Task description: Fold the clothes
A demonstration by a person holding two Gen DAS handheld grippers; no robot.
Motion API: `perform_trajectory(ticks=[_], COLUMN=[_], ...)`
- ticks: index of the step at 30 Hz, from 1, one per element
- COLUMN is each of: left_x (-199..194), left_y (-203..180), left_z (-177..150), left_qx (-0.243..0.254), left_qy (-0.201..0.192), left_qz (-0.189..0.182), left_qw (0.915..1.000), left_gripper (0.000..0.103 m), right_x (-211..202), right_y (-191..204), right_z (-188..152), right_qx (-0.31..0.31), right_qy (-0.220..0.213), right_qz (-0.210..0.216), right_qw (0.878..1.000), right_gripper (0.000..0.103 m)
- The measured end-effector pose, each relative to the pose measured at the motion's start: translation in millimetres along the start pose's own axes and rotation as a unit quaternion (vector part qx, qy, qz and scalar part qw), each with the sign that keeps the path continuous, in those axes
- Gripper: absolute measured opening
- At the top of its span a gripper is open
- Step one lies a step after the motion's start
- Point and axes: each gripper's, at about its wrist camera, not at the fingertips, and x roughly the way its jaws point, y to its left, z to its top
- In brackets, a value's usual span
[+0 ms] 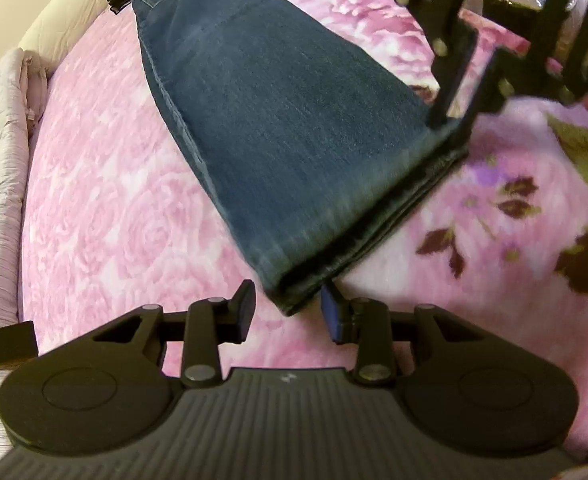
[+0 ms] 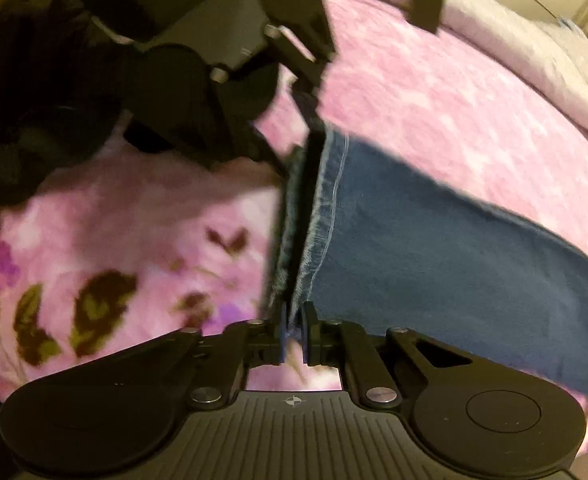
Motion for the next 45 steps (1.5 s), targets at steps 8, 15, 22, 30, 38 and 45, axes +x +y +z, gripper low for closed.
perform_trajectory(ticks=[8, 15, 22, 30, 38, 45], left_x=[-16.7, -20.9, -20.7, 0.0, 5.5, -16.2], left_y=[-2.9, -9.5, -34.9, -45.8, -10.5, 12.1], left_z=[-14.5, -16.5, -18.0, -10.1, 12.1, 21.4], left_qx=[0.024, 0.043, 0.114, 0.21, 0.197, 0.198], left_qy=[0.004, -0.01, -0.048, -0.083, -0.086, -0.099], left_qz=[0.02, 0.04, 0.089, 0.132, 0.119, 0.098], left_qw=[0.9995, 0.9982, 0.9884, 0.9651, 0.9694, 0.9702], left_gripper=[0.033, 0.04, 0.067, 0.067, 0.012, 0.011], right_x=[-19.6, 20.9, 31.0, -7.2, -38.6, -22.4], right_y=[9.0, 41.9, 27.8, -19.2, -38.5, -17.5], right_z=[-16.2, -24.8, -17.8, -3.2, 5.5, -17.9], right_qx=[-0.055, -0.13, -0.131, -0.054, -0.028, -0.137], right_qy=[-0.013, -0.021, -0.013, -0.054, -0.085, -0.102], right_qz=[-0.048, -0.093, -0.108, -0.071, -0.067, -0.145], right_qw=[0.997, 0.987, 0.985, 0.995, 0.994, 0.975], right_gripper=[0.036, 0.062, 0.043, 0.028, 0.028, 0.058])
